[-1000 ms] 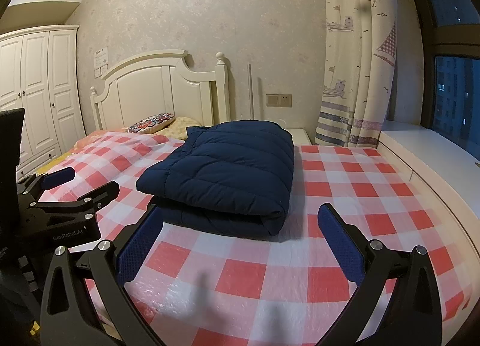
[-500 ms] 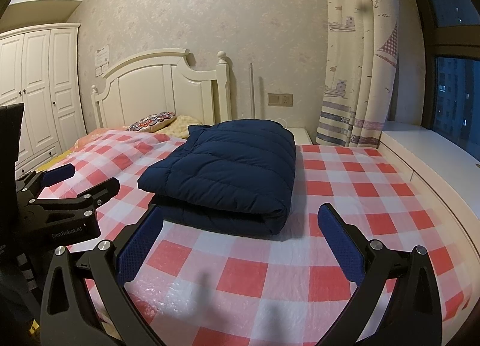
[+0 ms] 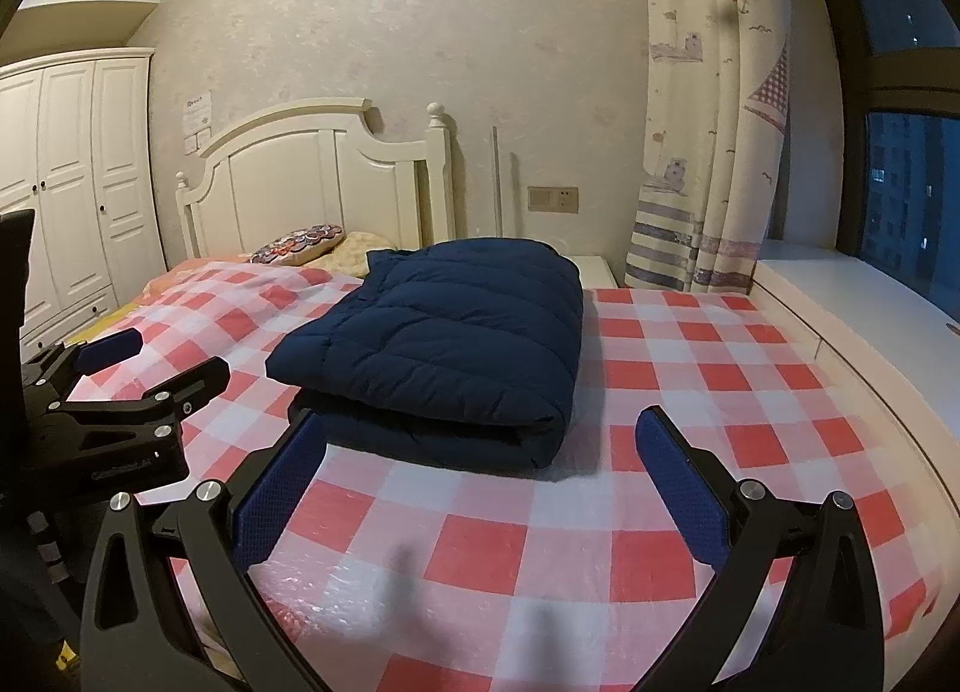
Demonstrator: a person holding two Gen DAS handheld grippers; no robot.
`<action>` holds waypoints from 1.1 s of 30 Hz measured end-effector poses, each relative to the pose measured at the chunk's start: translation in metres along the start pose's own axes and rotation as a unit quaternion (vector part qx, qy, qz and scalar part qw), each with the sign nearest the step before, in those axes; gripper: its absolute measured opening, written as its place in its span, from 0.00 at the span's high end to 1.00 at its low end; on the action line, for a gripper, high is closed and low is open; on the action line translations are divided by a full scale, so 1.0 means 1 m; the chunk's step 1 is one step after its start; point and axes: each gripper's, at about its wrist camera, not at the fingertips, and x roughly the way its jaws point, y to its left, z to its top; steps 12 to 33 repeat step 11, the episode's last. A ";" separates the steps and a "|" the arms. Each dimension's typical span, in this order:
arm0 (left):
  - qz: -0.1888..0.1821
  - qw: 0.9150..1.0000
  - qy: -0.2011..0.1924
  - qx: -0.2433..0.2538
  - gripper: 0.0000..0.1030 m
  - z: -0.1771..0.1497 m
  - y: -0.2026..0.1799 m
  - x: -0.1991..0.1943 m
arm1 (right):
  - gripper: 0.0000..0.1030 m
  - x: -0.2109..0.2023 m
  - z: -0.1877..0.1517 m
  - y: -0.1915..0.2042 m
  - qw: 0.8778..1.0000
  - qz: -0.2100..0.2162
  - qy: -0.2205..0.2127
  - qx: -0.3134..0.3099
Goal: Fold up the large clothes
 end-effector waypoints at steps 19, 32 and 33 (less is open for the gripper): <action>0.049 0.995 0.086 -0.005 0.02 0.022 0.100 0.078 | 0.04 0.033 0.031 -0.068 0.996 -0.066 0.051 -0.030; 0.049 0.995 0.086 -0.005 0.02 0.022 0.100 0.078 | 0.04 0.033 0.031 -0.068 0.996 -0.066 0.051 -0.030; 0.049 0.995 0.086 -0.005 0.02 0.022 0.100 0.078 | 0.04 0.033 0.031 -0.068 0.996 -0.066 0.051 -0.030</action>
